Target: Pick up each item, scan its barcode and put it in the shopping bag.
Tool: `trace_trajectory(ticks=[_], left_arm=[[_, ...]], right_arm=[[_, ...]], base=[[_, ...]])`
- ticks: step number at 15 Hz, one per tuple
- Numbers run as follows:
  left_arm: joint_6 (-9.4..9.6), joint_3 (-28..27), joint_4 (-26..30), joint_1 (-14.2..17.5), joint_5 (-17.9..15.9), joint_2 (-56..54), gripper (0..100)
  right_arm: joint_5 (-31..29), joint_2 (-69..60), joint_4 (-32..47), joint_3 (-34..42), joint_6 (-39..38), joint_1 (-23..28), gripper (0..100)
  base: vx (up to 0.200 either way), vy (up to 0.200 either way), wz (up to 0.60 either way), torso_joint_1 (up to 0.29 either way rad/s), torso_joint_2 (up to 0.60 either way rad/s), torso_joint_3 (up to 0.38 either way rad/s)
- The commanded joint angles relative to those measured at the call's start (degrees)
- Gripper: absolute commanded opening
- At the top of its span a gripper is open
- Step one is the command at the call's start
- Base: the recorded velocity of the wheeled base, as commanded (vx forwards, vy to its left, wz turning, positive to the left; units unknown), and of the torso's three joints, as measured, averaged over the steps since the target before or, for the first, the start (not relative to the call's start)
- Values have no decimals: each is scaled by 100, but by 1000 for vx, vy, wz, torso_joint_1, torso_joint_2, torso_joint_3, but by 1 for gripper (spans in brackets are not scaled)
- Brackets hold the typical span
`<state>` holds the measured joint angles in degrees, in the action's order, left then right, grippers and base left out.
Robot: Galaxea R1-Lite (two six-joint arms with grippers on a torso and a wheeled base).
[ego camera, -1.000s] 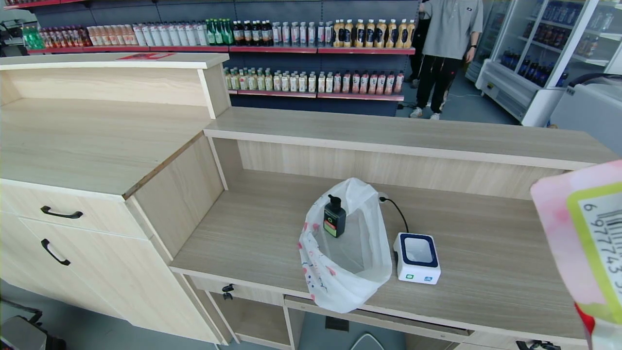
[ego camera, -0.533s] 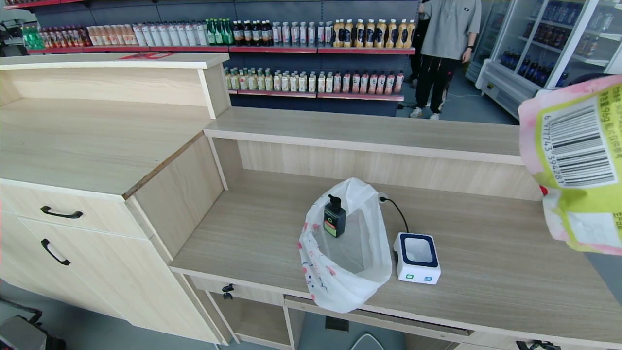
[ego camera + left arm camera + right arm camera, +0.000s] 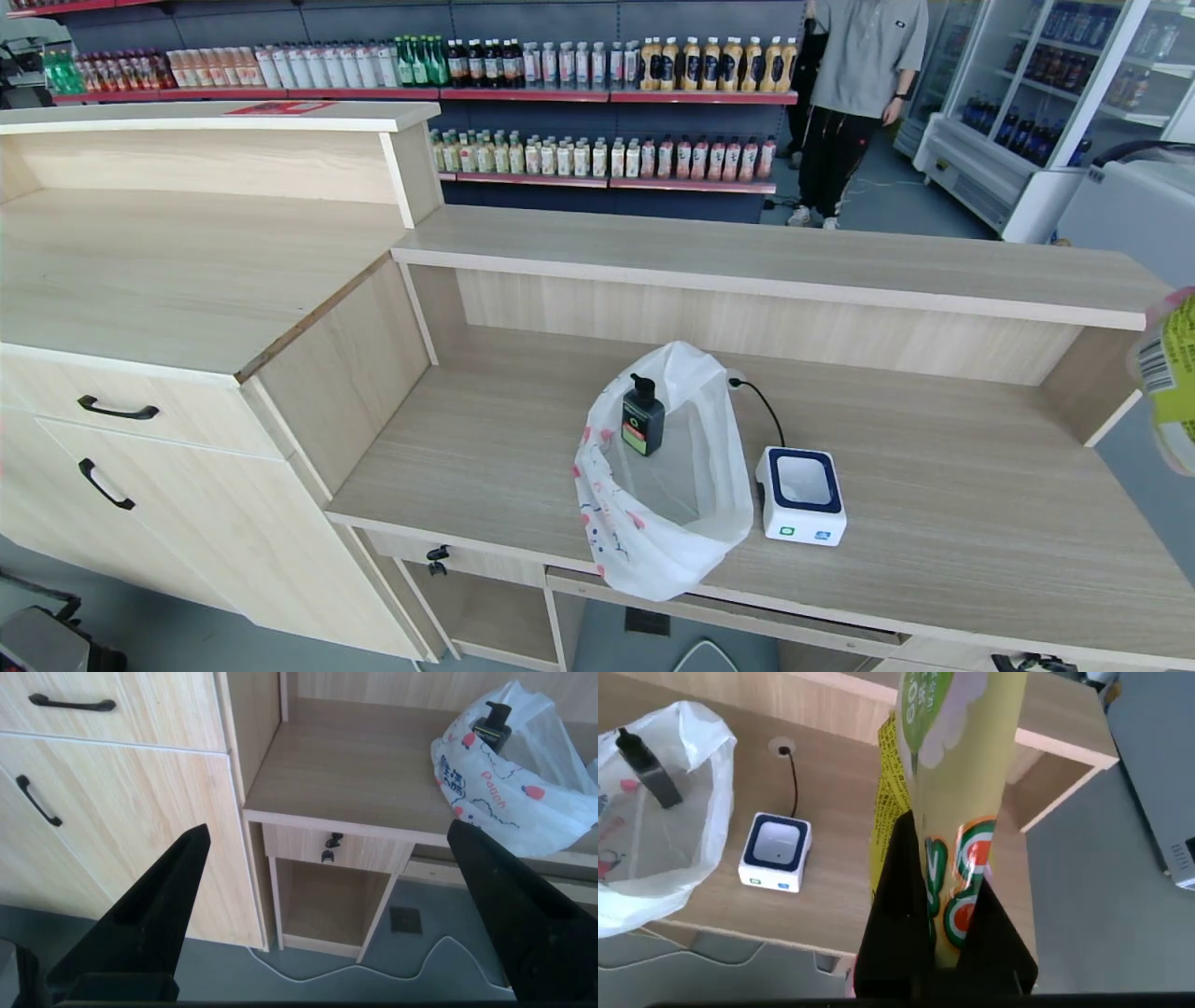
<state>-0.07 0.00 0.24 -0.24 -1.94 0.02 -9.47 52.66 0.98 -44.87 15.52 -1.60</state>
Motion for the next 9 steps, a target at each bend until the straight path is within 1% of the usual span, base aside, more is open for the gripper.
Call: trace_trajectory(ticks=[1,4,6,7,9], left_arm=[[-1,0,2,-2,0,6,100],[-1,0,2,-2,0,6,100],[-1,0,2,-2,0,6,100],[-1,0,2,-2,0,6,100],[-1,0,2,-2,0,6,100]], right_arm=[[-64,385,-27,31,127,-78,0],[60,438,140,137,821,28,0],[77,429,500,181,1129,45,0],[139,482,834,163,1533,212,0],[332,666,948,163,2052,397,0]], base=[[0,0,0,0,0,0],[0,0,0,0,0,0],[0,0,600,5,2,2],[0,0,600,2,2,2],[0,0,600,2,0,2]])
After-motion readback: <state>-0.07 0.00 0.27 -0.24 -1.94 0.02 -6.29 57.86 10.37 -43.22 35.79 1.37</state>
